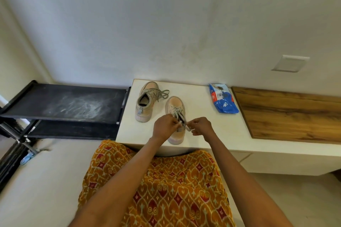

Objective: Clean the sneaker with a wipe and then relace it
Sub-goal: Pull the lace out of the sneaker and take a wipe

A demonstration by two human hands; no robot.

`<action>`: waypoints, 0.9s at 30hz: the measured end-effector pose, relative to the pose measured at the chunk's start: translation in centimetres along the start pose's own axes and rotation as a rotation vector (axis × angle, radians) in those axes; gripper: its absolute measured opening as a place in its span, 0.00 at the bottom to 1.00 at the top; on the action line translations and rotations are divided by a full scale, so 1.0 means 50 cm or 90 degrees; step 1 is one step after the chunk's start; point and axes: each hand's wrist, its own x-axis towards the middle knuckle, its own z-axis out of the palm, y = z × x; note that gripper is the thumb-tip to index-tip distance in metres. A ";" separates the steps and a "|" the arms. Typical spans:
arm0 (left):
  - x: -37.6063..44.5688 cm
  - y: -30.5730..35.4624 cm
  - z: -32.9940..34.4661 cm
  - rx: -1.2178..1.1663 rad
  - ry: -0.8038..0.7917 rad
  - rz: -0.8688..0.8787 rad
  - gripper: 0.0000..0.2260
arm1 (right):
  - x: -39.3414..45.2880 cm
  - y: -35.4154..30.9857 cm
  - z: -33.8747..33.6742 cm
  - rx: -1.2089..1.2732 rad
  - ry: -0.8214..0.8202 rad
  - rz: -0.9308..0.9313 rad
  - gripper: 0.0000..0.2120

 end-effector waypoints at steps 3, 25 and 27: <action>0.009 0.007 0.008 -0.083 0.043 -0.119 0.11 | -0.004 -0.022 0.006 0.104 -0.011 -0.005 0.09; 0.023 -0.017 0.037 -0.275 0.066 -0.210 0.12 | -0.009 -0.024 0.049 -0.298 0.047 -0.197 0.08; 0.017 -0.016 0.033 -0.195 0.055 -0.150 0.11 | -0.009 -0.027 0.060 -0.378 0.085 -0.214 0.09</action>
